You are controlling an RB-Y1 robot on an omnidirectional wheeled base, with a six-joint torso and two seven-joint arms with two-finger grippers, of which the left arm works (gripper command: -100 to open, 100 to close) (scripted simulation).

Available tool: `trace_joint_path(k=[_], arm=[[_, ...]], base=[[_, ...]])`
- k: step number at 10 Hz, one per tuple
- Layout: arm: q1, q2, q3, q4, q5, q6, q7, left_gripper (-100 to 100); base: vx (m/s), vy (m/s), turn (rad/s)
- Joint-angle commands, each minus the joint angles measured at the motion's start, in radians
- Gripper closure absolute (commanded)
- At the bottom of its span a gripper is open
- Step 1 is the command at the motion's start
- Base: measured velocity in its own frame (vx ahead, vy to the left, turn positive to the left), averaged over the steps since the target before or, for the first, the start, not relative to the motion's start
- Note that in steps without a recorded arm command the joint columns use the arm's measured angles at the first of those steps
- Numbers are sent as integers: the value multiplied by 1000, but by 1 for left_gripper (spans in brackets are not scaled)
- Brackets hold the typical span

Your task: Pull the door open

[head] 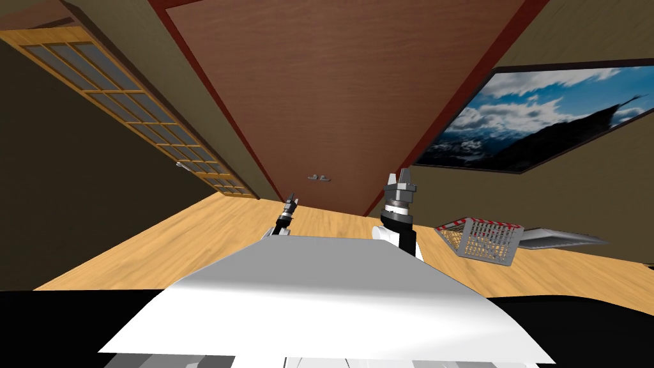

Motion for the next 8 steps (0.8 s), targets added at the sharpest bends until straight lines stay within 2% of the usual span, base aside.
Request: trace_joint_path(k=[1, 8], arm=[[-15, 8, -3, 42, 3, -13, 8, -100], [-82, 38, -14, 235, 18, -77, 37, -100]], base=[[113, -24, -26], [102, -32, -26]])
